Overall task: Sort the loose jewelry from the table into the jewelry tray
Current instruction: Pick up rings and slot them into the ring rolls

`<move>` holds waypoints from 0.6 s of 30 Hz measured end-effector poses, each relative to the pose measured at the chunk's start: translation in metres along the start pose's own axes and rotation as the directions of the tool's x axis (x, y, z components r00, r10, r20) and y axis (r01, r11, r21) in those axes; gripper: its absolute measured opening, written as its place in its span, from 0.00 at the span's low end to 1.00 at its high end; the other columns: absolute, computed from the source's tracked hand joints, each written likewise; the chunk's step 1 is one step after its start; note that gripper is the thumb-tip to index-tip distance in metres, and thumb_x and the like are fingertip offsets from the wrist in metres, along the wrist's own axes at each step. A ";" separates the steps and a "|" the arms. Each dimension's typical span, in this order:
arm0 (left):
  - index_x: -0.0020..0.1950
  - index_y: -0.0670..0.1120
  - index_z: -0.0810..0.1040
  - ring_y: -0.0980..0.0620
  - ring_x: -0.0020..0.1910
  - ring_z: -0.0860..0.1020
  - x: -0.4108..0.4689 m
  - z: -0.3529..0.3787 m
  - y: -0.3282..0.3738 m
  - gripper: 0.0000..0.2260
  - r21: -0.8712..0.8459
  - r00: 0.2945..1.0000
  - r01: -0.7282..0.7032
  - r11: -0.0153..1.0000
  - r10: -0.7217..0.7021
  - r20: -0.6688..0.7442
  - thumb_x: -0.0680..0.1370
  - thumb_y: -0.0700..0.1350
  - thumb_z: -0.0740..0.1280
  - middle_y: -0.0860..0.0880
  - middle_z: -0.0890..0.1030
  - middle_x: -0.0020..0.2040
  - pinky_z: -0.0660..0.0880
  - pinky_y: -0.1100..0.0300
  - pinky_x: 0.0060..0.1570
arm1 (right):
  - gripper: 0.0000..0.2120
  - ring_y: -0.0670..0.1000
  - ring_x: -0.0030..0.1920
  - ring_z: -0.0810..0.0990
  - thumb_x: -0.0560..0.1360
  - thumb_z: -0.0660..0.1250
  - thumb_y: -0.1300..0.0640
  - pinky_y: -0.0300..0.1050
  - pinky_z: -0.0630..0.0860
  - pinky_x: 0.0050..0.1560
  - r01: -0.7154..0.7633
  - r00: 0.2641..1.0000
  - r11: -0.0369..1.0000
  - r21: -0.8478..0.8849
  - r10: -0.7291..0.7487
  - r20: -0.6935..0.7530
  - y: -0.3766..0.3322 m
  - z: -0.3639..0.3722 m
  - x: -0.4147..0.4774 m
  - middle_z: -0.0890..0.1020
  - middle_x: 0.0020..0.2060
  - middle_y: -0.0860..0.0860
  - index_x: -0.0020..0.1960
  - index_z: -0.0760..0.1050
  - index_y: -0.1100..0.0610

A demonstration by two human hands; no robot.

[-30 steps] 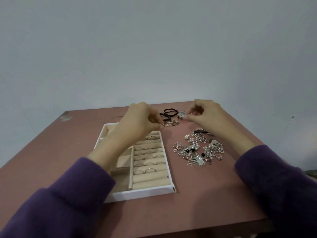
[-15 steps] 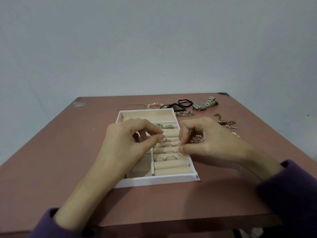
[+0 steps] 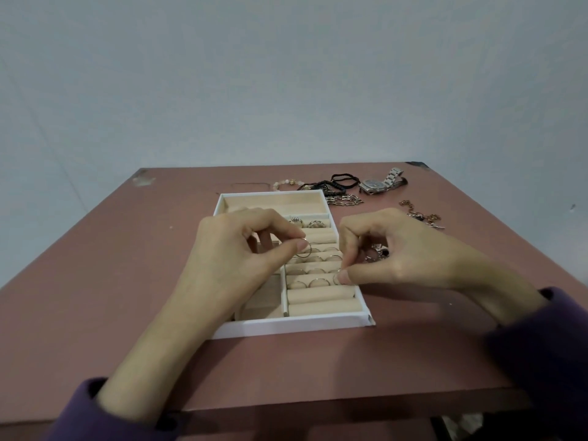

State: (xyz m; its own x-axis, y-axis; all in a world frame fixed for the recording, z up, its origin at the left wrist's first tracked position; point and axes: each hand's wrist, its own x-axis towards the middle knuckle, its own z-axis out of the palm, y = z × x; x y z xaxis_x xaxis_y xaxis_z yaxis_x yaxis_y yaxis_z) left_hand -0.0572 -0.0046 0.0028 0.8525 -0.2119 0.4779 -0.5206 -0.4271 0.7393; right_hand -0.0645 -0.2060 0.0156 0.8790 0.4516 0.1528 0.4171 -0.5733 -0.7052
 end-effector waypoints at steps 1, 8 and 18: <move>0.35 0.52 0.83 0.59 0.31 0.72 0.000 0.000 0.000 0.04 -0.002 1.000 0.000 1.000 0.000 0.003 0.67 0.44 0.76 0.56 0.80 0.32 0.68 0.71 0.32 | 0.12 0.42 0.30 0.71 0.66 0.75 0.65 0.33 0.67 0.33 -0.002 1.000 1.000 -0.003 0.002 -0.008 0.000 0.001 0.000 0.77 0.27 0.42 0.31 0.74 0.55; 0.36 0.51 0.83 0.59 0.30 0.71 0.000 0.001 0.000 0.04 0.030 0.999 -0.024 0.999 0.023 0.032 0.67 0.43 0.75 0.62 0.77 0.28 0.66 0.72 0.33 | 0.11 0.48 0.33 0.73 0.66 0.75 0.64 0.40 0.70 0.35 -0.010 1.000 1.000 -0.010 0.010 -0.008 0.001 0.002 0.000 0.78 0.29 0.46 0.31 0.75 0.55; 0.35 0.53 0.83 0.58 0.30 0.70 0.001 0.001 -0.001 0.05 0.014 0.997 -0.027 1.000 0.026 0.077 0.67 0.43 0.76 0.60 0.77 0.29 0.67 0.69 0.34 | 0.09 0.48 0.34 0.73 0.69 0.73 0.63 0.45 0.71 0.38 -0.019 0.999 1.000 0.011 0.018 0.049 0.001 0.000 0.000 0.80 0.33 0.55 0.33 0.76 0.54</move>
State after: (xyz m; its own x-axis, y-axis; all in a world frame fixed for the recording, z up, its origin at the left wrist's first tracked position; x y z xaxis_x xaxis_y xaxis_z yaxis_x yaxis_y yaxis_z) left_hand -0.0556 -0.0051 0.0016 0.8397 -0.2903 0.4589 -0.5429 -0.4333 0.7194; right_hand -0.0641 -0.2064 0.0153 0.8742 0.4739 0.1059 0.3980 -0.5743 -0.7154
